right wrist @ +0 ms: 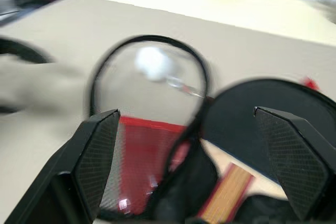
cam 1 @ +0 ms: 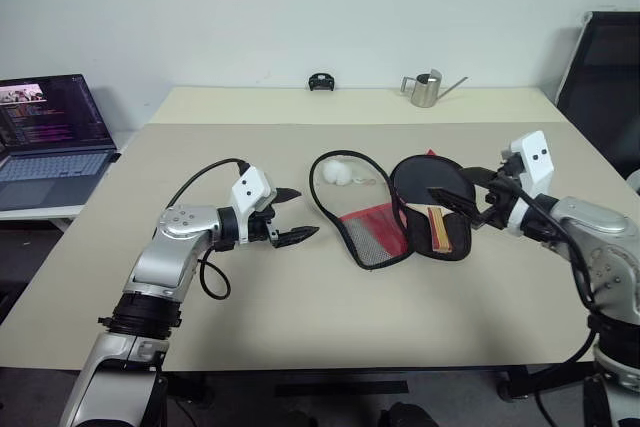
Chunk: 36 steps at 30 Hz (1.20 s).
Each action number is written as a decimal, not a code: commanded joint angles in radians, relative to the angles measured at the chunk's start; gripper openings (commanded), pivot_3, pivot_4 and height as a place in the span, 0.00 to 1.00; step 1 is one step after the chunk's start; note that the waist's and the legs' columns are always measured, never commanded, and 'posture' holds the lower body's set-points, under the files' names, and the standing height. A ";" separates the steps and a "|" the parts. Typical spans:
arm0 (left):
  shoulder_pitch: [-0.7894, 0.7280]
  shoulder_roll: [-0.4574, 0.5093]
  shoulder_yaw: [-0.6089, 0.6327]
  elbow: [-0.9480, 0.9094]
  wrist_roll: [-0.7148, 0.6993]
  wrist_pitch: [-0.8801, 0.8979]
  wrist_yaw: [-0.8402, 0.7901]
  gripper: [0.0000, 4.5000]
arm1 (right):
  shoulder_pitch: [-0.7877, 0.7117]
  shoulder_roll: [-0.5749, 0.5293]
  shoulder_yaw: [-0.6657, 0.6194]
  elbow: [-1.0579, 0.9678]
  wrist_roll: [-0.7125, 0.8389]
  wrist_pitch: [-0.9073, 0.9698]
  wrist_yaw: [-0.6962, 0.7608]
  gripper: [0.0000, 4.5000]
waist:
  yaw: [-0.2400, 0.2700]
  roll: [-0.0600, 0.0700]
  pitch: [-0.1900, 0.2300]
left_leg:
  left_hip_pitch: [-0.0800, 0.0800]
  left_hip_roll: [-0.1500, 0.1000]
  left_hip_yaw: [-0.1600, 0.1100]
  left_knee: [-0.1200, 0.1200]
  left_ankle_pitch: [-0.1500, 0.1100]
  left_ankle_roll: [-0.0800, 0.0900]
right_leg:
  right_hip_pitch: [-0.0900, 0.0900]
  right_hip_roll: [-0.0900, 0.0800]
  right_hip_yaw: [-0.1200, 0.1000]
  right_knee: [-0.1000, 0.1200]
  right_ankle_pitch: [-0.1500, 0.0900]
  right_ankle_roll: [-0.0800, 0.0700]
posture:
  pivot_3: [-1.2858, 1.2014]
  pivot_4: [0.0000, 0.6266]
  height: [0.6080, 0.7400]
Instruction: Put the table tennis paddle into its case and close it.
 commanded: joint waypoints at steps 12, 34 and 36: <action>-0.069 -0.046 -0.001 0.152 0.064 -0.077 0.028 1.00 | -0.019 -0.199 -0.032 -0.044 0.225 0.023 0.172 0.99 | 0.004 -0.001 0.000 | -0.001 0.000 0.000 0.000 0.000 0.000 | 0.000 -0.001 0.000 -0.002 0.000 0.000 | 0.52 0.24 1.00; -0.386 -0.304 -0.053 0.830 0.251 -0.364 0.157 1.00 | 0.007 -0.235 -0.059 -0.043 0.250 0.005 0.120 0.99 | 0.010 -0.002 0.000 | -0.002 -0.001 0.000 0.001 0.000 0.000 | 0.000 -0.001 -0.001 -0.003 0.001 0.001 | 0.52 0.24 1.00; -0.406 -0.322 -0.053 0.858 0.263 -0.378 0.168 1.00 | 0.013 -0.236 -0.068 -0.046 0.253 0.007 0.111 0.99 | 0.012 -0.003 0.000 | -0.002 -0.001 0.000 0.001 0.000 0.000 | 0.000 -0.001 -0.001 -0.003 0.001 0.001 | 0.52 0.24 1.00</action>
